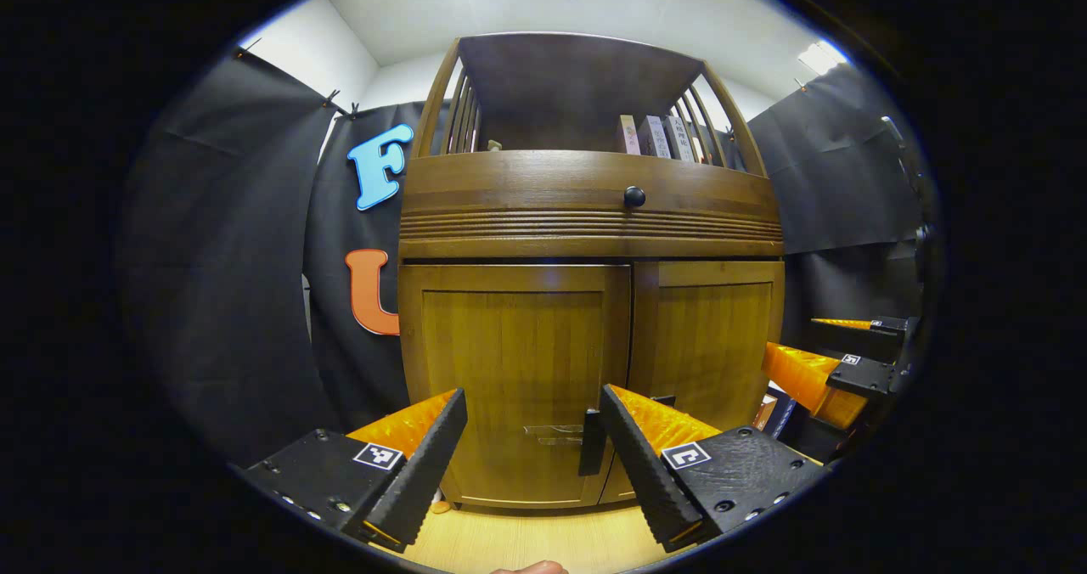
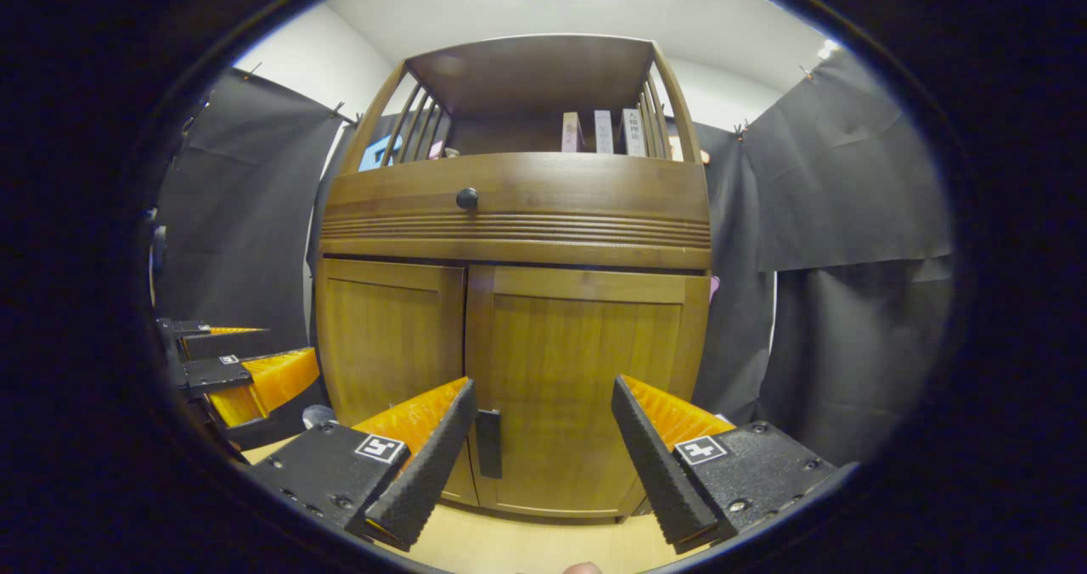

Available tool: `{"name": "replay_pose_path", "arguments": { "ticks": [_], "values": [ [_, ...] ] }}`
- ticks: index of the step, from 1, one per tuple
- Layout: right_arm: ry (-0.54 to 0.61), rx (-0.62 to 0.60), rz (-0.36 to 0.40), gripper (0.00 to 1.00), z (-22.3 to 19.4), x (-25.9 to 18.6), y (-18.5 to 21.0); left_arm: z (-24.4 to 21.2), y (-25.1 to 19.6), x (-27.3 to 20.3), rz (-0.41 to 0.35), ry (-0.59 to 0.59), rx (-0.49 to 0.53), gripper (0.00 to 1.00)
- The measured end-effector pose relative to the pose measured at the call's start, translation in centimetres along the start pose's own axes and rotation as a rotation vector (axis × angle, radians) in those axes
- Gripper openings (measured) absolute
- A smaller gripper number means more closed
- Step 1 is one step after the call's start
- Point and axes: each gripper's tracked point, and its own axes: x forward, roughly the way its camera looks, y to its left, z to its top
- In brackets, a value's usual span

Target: Open the right door of the double-door shoe cabinet with the right hand, and open the left door with the left hand.

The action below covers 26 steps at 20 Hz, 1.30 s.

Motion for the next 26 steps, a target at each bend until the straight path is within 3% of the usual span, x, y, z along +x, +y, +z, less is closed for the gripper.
{"name": "replay_pose_path", "arguments": {
  "ticks": [18, 26],
  "values": [
    [0.135, -0.017, 0.096, 1.00, -5.9, 4.8, 4.0, -0.5, 3.9, -2.4, 0.077, -0.044, 0.039, 0.95],
    [0.260, -0.017, 0.087, 0.87, -11.0, 9.8, 4.9, 0.0, 5.9, -3.5, 0.096, -0.049, 0.048, 0.95]
  ]
}}
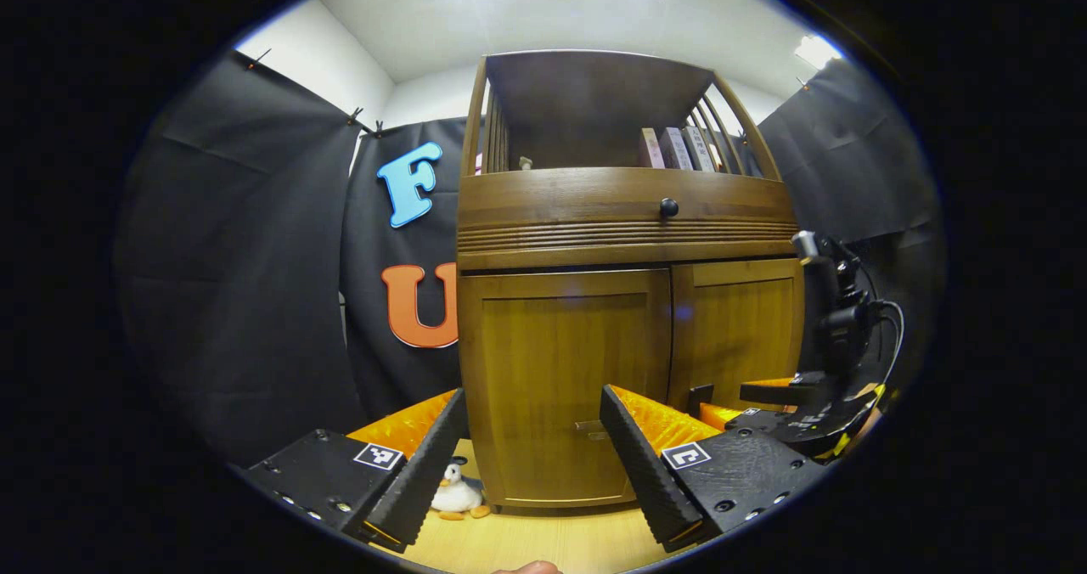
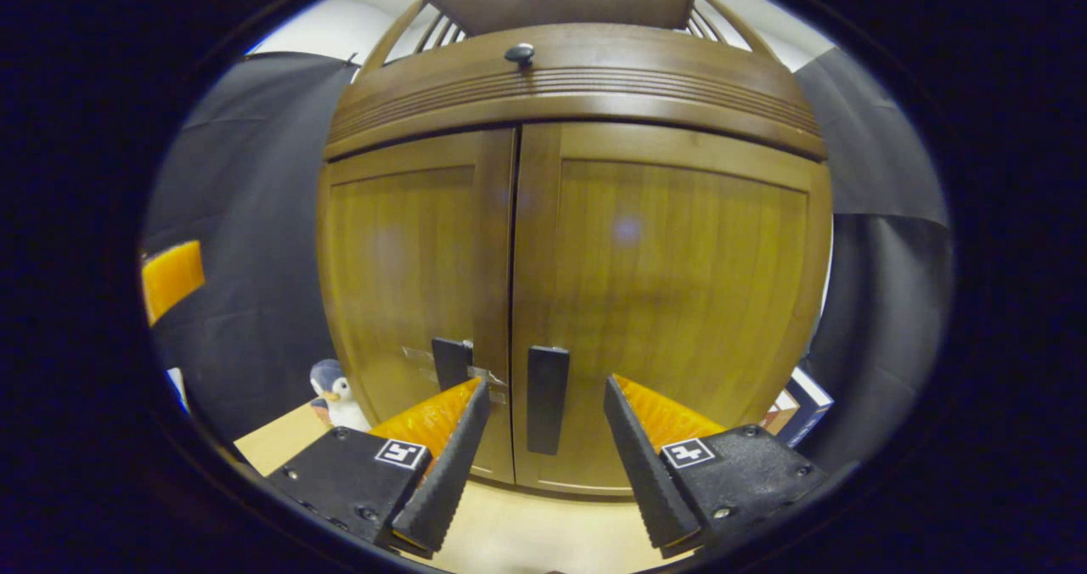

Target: Open the right door of the double-door shoe cabinet with the right hand, and open the left door with the left hand.

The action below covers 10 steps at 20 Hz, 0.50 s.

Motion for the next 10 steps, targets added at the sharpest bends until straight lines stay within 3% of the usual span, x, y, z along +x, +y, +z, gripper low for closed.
{"name": "replay_pose_path", "arguments": {
  "ticks": [10],
  "values": [
    [0.059, -0.006, -0.090, 0.73, -2.4, 5.7, 0.0, -0.9, 4.2, -0.9, 0.098, 0.023, -0.011, 0.95]
  ]
}}
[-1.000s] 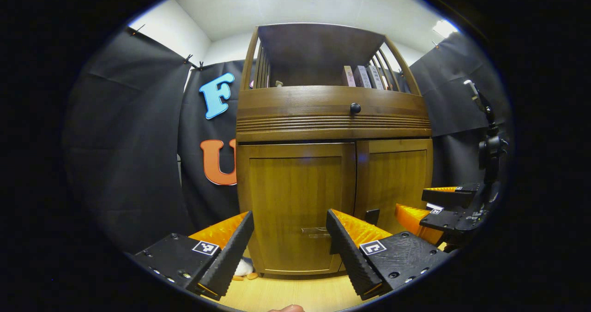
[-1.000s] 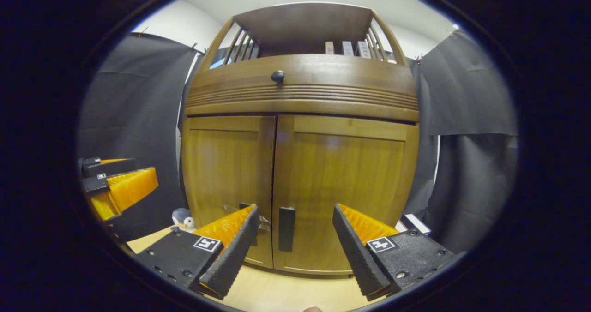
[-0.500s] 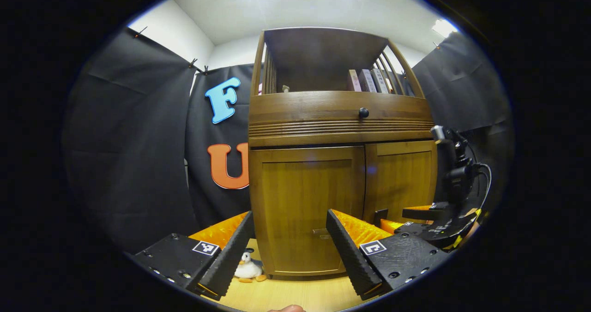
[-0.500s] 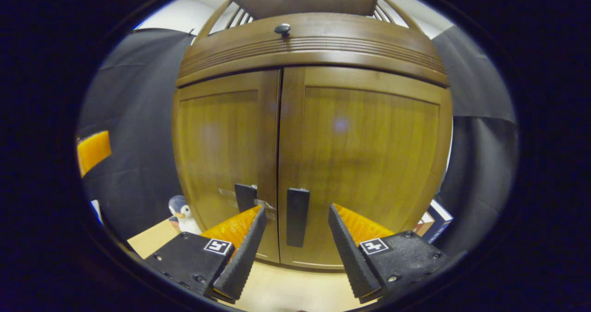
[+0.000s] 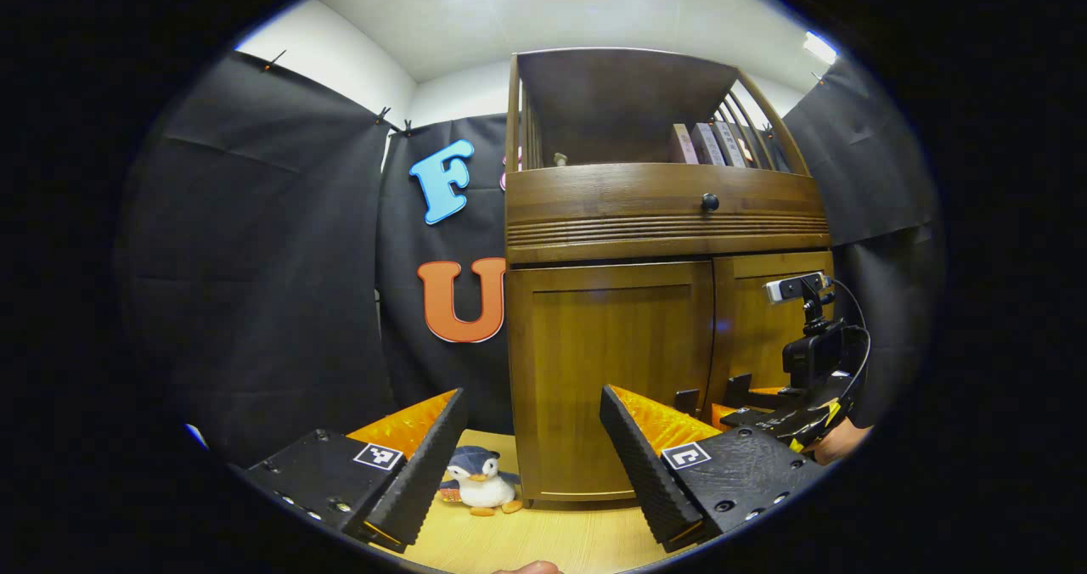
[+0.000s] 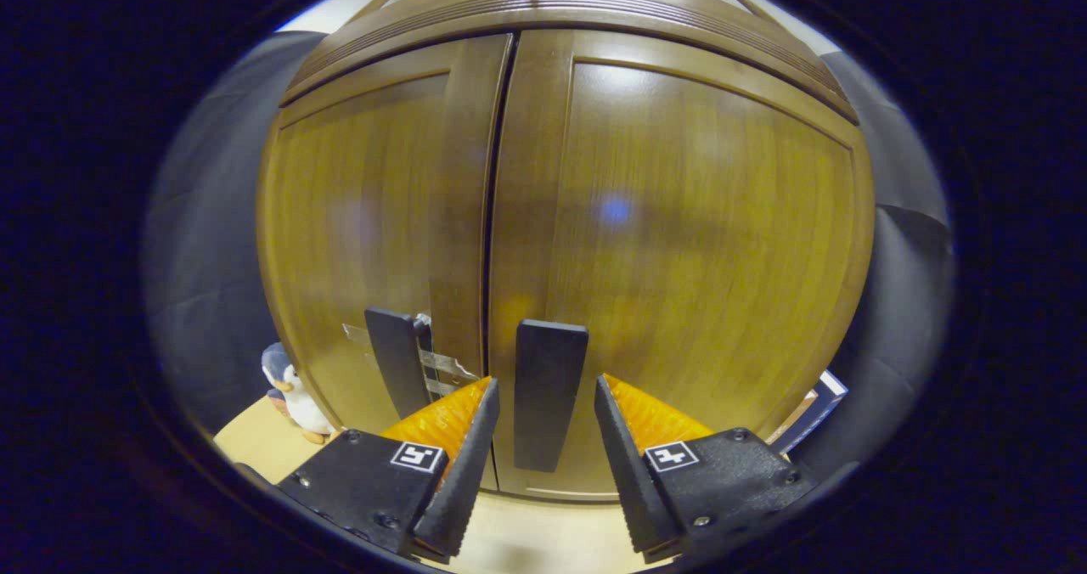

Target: Open the right door of the double-door shoe cabinet with the right hand, and open the left door with the left hand.

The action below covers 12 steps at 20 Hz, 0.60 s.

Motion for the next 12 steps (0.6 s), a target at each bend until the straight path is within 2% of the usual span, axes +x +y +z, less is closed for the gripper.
{"name": "replay_pose_path", "arguments": {
  "ticks": [3, 7, 11, 12],
  "values": [
    [-0.003, -0.011, 0.014, 0.68, -0.3, 0.9, 1.2, -0.8, 0.0, 0.1, 0.001, 0.022, -0.021, 0.95],
    [-0.008, -0.007, 0.007, 0.63, -0.3, 0.9, 0.7, -0.8, -0.5, 0.3, -0.022, 0.020, -0.046, 0.95],
    [-0.012, 0.000, -0.006, 0.40, -0.3, 0.9, 0.1, -1.2, -1.8, 0.3, -0.059, 0.028, -0.040, 0.95],
    [-0.010, 0.003, 0.001, 0.39, -0.3, 0.9, 0.1, -1.2, -2.2, 0.4, -0.071, 0.029, -0.040, 0.95]
  ]
}}
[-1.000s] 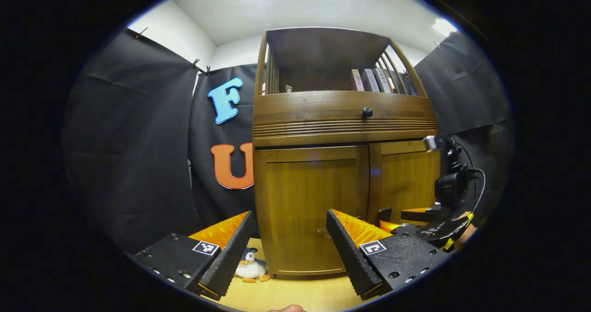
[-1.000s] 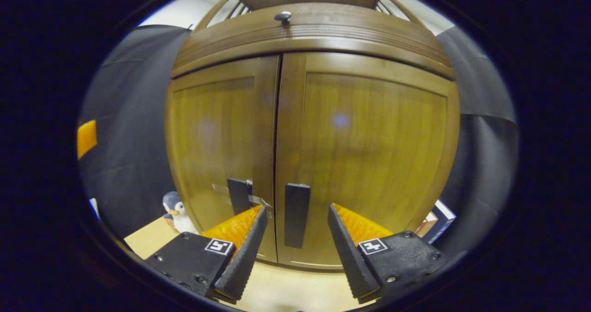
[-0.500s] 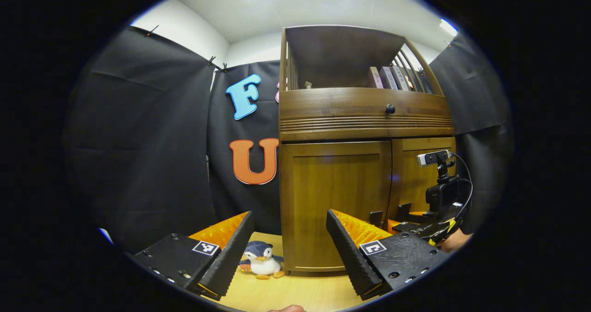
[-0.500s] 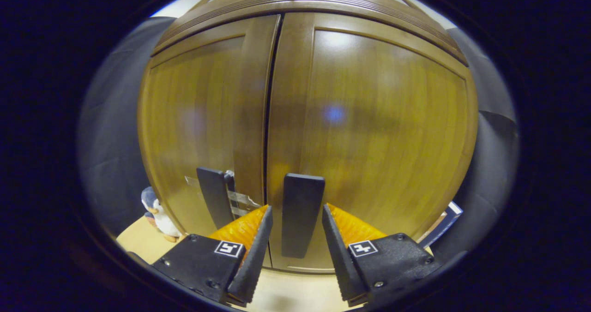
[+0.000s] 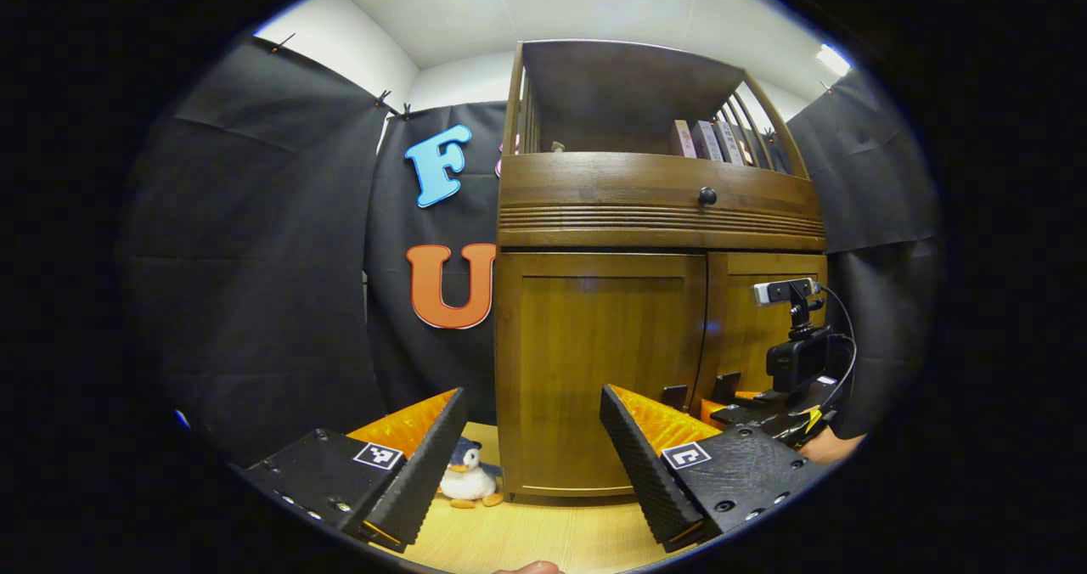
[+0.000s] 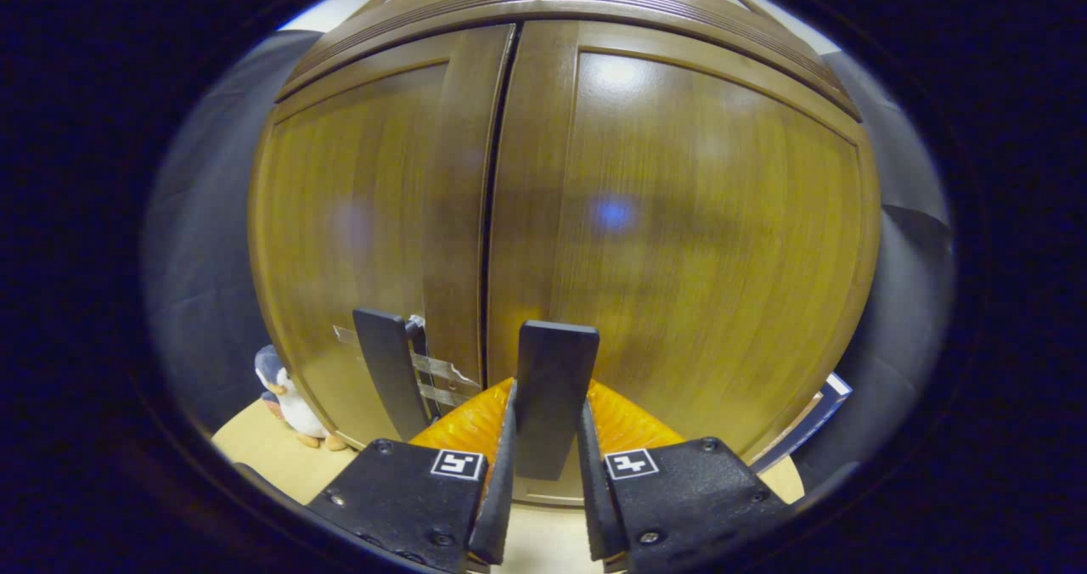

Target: Open the right door of the double-door shoe cabinet with the right hand, and open the left door with the left hand.

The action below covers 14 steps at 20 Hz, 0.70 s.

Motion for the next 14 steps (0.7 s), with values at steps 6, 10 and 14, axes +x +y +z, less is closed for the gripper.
{"name": "replay_pose_path", "arguments": {
  "ticks": [6, 10, 14],
  "values": [
    [0.016, 0.036, 0.013, 0.34, -0.3, -1.1, 0.1, 0.1, -2.4, -0.1, -0.079, 0.007, -0.035, 0.95],
    [0.017, 0.049, 0.030, 0.32, -0.7, -2.5, -0.1, -0.6, -3.0, 0.1, -0.096, 0.029, -0.050, 0.95],
    [0.013, 0.061, 0.036, 0.31, -1.2, -3.9, -0.3, -1.2, -3.8, 0.3, -0.123, 0.054, -0.071, 0.95]
  ]
}}
